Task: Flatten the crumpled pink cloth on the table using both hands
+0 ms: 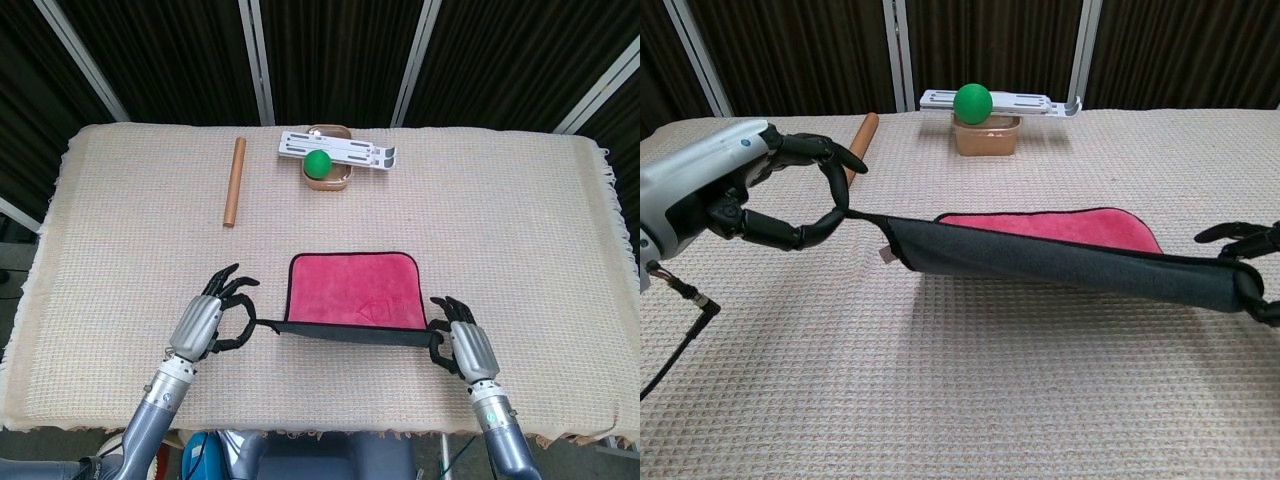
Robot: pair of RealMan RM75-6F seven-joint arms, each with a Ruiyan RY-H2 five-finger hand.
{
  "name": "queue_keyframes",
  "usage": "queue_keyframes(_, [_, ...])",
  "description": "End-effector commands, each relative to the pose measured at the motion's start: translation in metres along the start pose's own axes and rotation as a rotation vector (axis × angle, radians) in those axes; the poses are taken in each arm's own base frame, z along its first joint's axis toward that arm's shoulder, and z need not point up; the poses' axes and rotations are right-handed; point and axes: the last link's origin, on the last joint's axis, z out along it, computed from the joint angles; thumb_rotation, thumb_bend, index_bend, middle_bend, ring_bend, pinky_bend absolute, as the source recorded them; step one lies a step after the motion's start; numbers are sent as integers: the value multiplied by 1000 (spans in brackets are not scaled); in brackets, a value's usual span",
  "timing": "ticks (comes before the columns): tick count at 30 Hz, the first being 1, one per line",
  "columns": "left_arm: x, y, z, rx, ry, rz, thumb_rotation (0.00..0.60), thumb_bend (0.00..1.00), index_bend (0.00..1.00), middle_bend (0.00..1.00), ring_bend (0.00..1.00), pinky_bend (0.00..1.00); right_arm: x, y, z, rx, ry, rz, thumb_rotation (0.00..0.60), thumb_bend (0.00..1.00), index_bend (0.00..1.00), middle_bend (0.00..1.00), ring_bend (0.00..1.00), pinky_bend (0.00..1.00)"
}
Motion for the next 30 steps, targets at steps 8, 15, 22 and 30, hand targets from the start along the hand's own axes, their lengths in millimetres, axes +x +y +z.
queue_keyframes(8, [-20, -5, -12, 33, -73, -11, 600, 495, 646, 225, 0, 0, -20, -1, -16, 13, -34, -52, 600, 636, 636, 156, 0, 0])
queue_keyframes(15, [-35, -9, -21, 59, -106, -42, 600, 495, 646, 226, 0, 0, -29, 3, -20, -8, -46, -69, 600, 636, 636, 157, 0, 0])
queue_keyframes(22, [-43, -14, -26, 78, -128, -53, 600, 491, 633, 220, 0, 0, -34, 9, -23, -23, -55, -80, 600, 636, 629, 156, 0, 0])
queue_keyframes(30, [-50, -19, -30, 98, -201, -30, 600, 374, 440, 127, 0, 0, -37, 15, -26, -20, -98, -104, 600, 563, 165, 6, 0, 0])
